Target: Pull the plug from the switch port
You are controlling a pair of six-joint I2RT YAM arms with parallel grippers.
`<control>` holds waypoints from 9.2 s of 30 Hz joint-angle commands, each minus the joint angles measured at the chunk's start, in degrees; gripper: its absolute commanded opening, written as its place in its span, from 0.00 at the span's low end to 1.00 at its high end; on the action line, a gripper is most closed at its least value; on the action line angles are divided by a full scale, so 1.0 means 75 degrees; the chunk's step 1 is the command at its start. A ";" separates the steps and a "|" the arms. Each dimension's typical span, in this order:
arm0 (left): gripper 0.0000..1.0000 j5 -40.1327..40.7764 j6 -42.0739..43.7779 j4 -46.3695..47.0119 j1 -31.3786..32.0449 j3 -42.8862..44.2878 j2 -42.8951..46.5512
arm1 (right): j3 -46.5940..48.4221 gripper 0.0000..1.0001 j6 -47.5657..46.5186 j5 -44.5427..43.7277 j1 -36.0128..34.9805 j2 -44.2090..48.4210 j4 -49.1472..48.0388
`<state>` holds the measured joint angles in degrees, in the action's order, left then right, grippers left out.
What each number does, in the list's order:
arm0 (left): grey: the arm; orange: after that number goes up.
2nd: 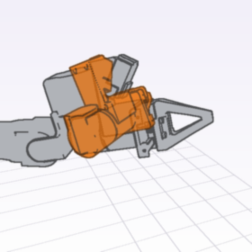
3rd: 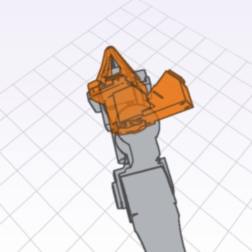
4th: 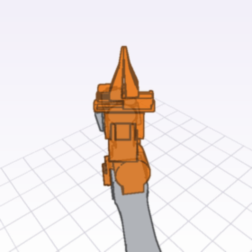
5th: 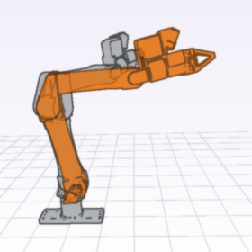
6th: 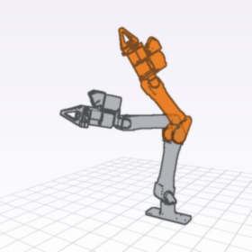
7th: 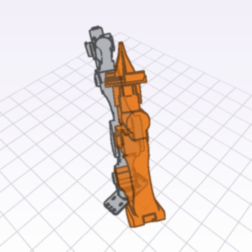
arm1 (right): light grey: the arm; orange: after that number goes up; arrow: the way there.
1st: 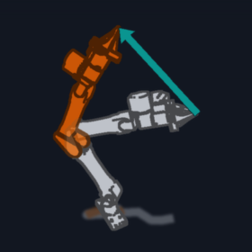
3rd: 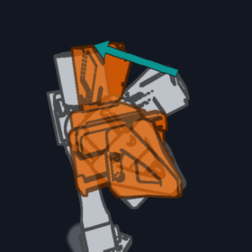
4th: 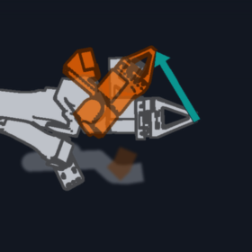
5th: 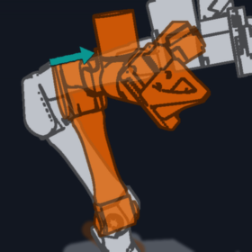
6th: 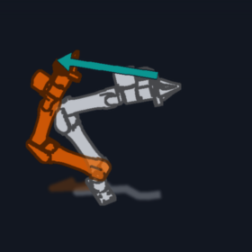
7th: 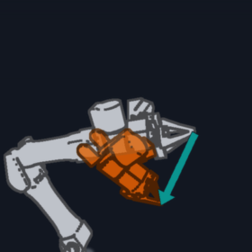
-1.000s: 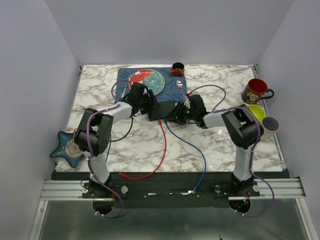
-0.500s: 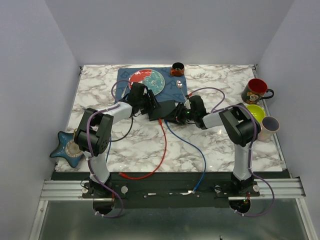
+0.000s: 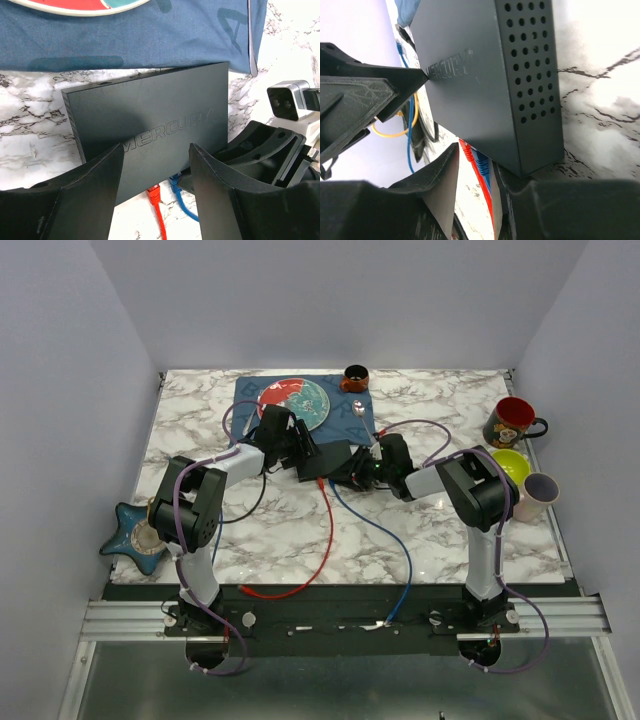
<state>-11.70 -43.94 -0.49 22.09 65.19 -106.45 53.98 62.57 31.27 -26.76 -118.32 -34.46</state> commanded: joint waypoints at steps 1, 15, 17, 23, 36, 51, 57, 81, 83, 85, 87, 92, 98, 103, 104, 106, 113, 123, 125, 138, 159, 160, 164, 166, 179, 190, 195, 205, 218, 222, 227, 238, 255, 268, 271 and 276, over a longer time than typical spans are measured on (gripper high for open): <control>0.68 -0.0268 0.0035 -0.0462 0.0020 -0.0090 -0.0255 | -0.0119 0.38 0.0411 -0.0219 0.0006 -0.0138 -0.0538; 0.66 -0.0303 -0.0012 -0.0380 0.0055 -0.0231 -0.0220 | -0.0236 0.31 0.0951 -0.0548 0.0006 -0.0302 -0.0890; 0.66 -0.0303 -0.0012 -0.0380 0.0078 -0.0219 -0.0232 | -0.0248 0.30 0.0951 -0.0559 0.0006 -0.0325 -0.0890; 0.66 -0.0326 -0.0070 -0.0345 0.0102 -0.0231 -0.0244 | -0.0259 0.22 0.0939 -0.0548 0.0006 -0.0372 -0.0972; 0.65 -0.0617 -0.0503 -0.0134 0.0137 -0.0500 0.0422 | -0.0505 0.01 0.0623 -0.0384 0.0006 -0.0360 -0.1113; 0.63 -0.0983 -0.1313 0.0698 0.0770 -0.1063 0.0484 | -0.0365 0.01 -0.0397 -0.0372 0.0006 0.0026 -0.0070; 0.63 -0.0807 -0.1348 0.0675 0.0770 -0.0852 0.0132 | -0.0446 0.01 -0.0572 -0.0244 0.0006 0.0132 0.0059; 0.69 -0.0199 -0.1337 0.1414 0.0781 -0.1355 0.1720 | -0.1690 0.01 -0.1321 -0.0699 0.0006 0.2973 0.0759; 0.80 -0.0174 -0.1336 0.1576 0.0852 -0.1775 0.2192 | -0.1561 0.01 -0.1730 -0.1109 0.0018 0.3586 0.1647; 0.87 -0.0092 -0.1511 0.1892 0.1085 -0.2220 0.2895 | -0.1396 0.01 -0.1908 -0.1355 0.0006 0.4278 0.2073; 0.94 0.0024 -0.1710 0.2933 0.1319 -0.3157 0.3642 | -0.1279 0.01 -0.2060 -0.1450 0.0006 0.4607 0.2659; 0.99 0.2326 -0.1116 0.5451 0.3379 -0.5032 0.4783 | -0.1524 0.01 -0.1991 -0.1696 0.0006 0.5416 0.3094; 0.99 0.2580 -0.0820 0.7675 0.4448 -0.5351 0.3883 | -0.1934 0.01 -0.1488 -0.1567 -0.0052 0.6071 0.3083; 0.99 0.2920 -0.1125 0.9006 0.4766 -0.5340 0.2956 | -0.2075 0.01 -0.1428 -0.1637 -0.0251 0.6763 0.3375; 0.99 0.2920 -0.1125 0.9053 0.4801 -0.5213 0.2863 | -0.2087 0.01 -0.1451 -0.1661 -0.0263 0.6892 0.3561; 0.99 0.2815 -0.1090 0.9042 0.4871 -0.5060 0.2593 | -0.2181 0.01 -0.1463 -0.1696 -0.0310 0.7221 0.3680; 0.77 0.2826 -0.1266 0.9394 0.5000 -0.4872 0.2264 | -0.2532 0.01 -0.1416 -0.1731 -0.0392 0.7690 0.3856; 0.08 0.2533 -0.0880 0.8528 0.5000 -0.4344 0.2299 | -0.2510 0.05 -0.1639 -0.1825 -0.0463 0.7714 0.3914; 0.00 0.2568 -0.0786 0.8107 0.5000 -0.4309 0.2440 | -0.2463 0.08 -0.1709 -0.1790 -0.0463 0.7714 0.3985; 0.00 0.4791 0.0364 0.0588 0.4743 -0.3700 0.6620 | -0.1302 0.59 -0.2635 -0.3699 -0.0451 0.8955 0.5719; 0.00 0.2866 0.0611 -0.5091 -0.2934 0.0263 0.6930 | -0.1677 0.57 -0.2107 -0.3056 -0.0439 0.8183 0.5368; 0.00 0.2896 0.0458 -0.5102 -0.3270 0.0238 0.6522 | -0.1677 0.57 -0.2131 -0.3009 -0.0439 0.8171 0.5379; 0.98 0.3144 0.0071 -0.5360 -0.4196 0.0343 0.5477 | -0.1712 0.57 -0.2271 -0.2857 -0.0428 0.8112 0.5379; 0.99 0.3061 -0.0268 -0.5384 -0.4653 0.0367 0.5219 | -0.1736 0.57 -0.2295 -0.2856 -0.0428 0.8054 0.5379; 0.99 0.0692 -0.0458 -0.1141 -0.0956 -0.1672 0.4927 | -0.1748 0.54 -0.2272 -0.2038 -0.0439 0.5993 0.3694; 0.59 -0.0407 -0.0751 0.1144 -0.0191 -0.1990 0.1894 | -0.0460 0.51 -0.1815 -0.1064 -0.0568 0.2772 0.2638; 0.57 -0.0513 -0.0657 0.1049 -0.0179 -0.1194 0.1070 | 0.0033 0.56 -0.1733 -0.0841 -0.0580 0.1961 0.2345; 0.52 -0.0514 -0.0504 0.0687 -0.0214 -0.0735 0.0085 | 0.0643 0.54 -0.1721 -0.0606 -0.0580 0.0882 0.2274; 0.50 -0.0689 -0.0657 0.0687 -0.0238 -0.0840 -0.0150 | 0.0912 0.52 -0.1557 -0.0993 -0.0580 0.0425 0.2157; 0.49 -0.0643 -0.0691 0.0687 -0.0238 -0.0945 -0.0091 | 0.0901 0.52 -0.1300 -0.0981 -0.0580 0.0308 0.1946; 0.48 -0.0596 -0.0680 0.0640 -0.0250 -0.0969 -0.0009 | 0.0796 0.48 -0.0972 -0.0911 -0.0580 0.0202 0.1537; 0.47 -0.0549 -0.0645 0.0511 -0.0250 -0.1110 0.0108 | 0.0538 0.42 -0.0385 -0.1028 -0.0568 0.0038 0.0880; 0.45 -0.0584 -0.0680 0.0476 -0.0238 -0.1215 0.0131 | 0.0655 0.36 -0.0221 -0.1016 -0.0568 -0.0290 0.0797; 0.42 -0.0631 -0.0774 0.0628 -0.0086 -0.1567 0.0295 | 0.0104 0.39 0.0892 -0.1649 -0.0580 -0.0173 0.0071; 0.41 -0.0642 -0.0785 0.0628 -0.0085 -0.1590 0.0307 | 0.0058 0.39 0.1055 -0.1801 -0.0580 -0.0150 0.0083; 0.41 -0.0619 -0.0774 0.0628 -0.0062 -0.1614 0.0342 | -0.0048 0.34 0.1361 -0.2059 -0.0580 -0.0149 0.0012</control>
<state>-16.38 -50.65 9.54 21.10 55.37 -103.92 54.83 68.47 21.45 -31.22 -118.50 -34.52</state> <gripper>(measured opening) 0.416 0.357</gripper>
